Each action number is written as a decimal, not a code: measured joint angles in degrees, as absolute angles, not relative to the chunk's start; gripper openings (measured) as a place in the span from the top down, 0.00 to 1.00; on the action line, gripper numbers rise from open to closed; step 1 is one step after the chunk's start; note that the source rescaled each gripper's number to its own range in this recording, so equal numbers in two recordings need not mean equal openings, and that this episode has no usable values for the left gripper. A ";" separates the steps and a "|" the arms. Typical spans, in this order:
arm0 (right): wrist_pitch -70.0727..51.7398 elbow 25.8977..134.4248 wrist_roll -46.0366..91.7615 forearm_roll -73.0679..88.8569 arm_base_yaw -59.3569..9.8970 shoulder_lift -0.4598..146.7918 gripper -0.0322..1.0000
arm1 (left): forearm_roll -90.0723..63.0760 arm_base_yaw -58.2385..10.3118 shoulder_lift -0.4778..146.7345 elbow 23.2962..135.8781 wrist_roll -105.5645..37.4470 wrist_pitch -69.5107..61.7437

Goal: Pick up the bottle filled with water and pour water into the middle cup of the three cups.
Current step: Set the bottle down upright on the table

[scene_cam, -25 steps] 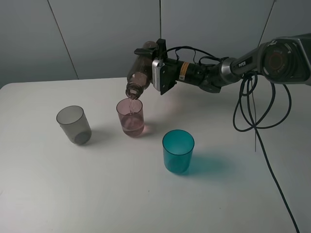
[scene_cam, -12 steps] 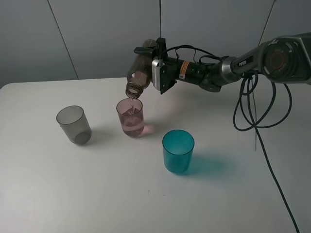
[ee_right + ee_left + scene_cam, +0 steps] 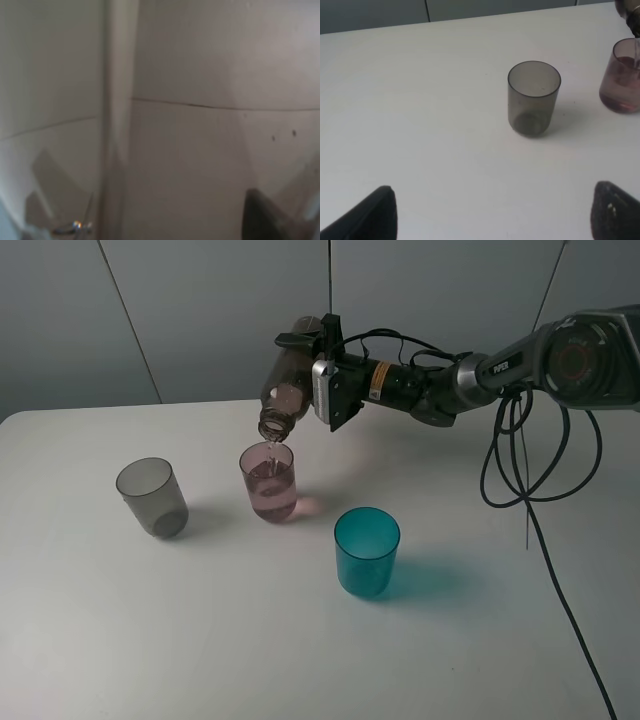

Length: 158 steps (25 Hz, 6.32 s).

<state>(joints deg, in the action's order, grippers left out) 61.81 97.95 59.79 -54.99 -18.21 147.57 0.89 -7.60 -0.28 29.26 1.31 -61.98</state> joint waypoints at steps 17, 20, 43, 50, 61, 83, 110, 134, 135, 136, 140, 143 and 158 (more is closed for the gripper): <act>61.81 97.95 60.77 -55.11 -18.21 147.06 0.97 | 0.89 -7.60 -0.28 29.26 1.31 -61.98; 61.81 97.95 60.77 -55.11 -18.21 147.06 0.97 | 0.89 -7.60 -0.28 29.26 1.31 -61.98; 62.49 97.27 49.65 -55.11 -18.21 147.06 0.97 | 0.89 -7.60 -0.28 29.26 1.31 -61.98; 64.09 95.65 32.93 -54.99 -18.21 147.06 0.97 | 0.89 -7.60 -0.28 29.26 1.31 -61.98; 68.22 95.65 10.21 -51.53 -18.21 146.95 0.97 | 0.89 -7.60 -0.28 29.26 1.31 -61.98; 47.69 78.76 -10.90 -24.79 -17.68 126.99 0.97 | 0.89 -7.60 -0.28 29.26 1.31 -61.98; 30.51 49.60 -5.61 -2.31 -12.62 97.84 0.97 | 0.89 -7.60 -0.28 29.26 0.96 -61.98; 54.83 36.98 5.19 8.30 -12.05 112.86 0.97 | 0.89 -7.60 -0.28 29.26 1.18 -61.98; 55.37 37.26 4.83 8.30 -12.05 113.37 0.97 | 0.89 -7.60 -0.28 29.26 1.18 -61.98; 55.67 37.59 4.35 8.30 -12.05 113.81 0.97 | 0.89 -7.60 -0.28 29.26 1.18 -61.98; 56.91 38.56 3.31 8.30 -12.05 115.21 0.97 | 0.89 -7.60 -0.28 29.26 1.18 -61.98; 57.73 39.45 2.84 8.30 -12.05 116.90 0.97 | 0.89 -7.60 -0.28 29.26 1.18 -61.98; 60.39 42.68 2.16 8.30 -12.05 124.59 0.97 | 0.89 -7.60 -0.28 29.26 1.18 -61.98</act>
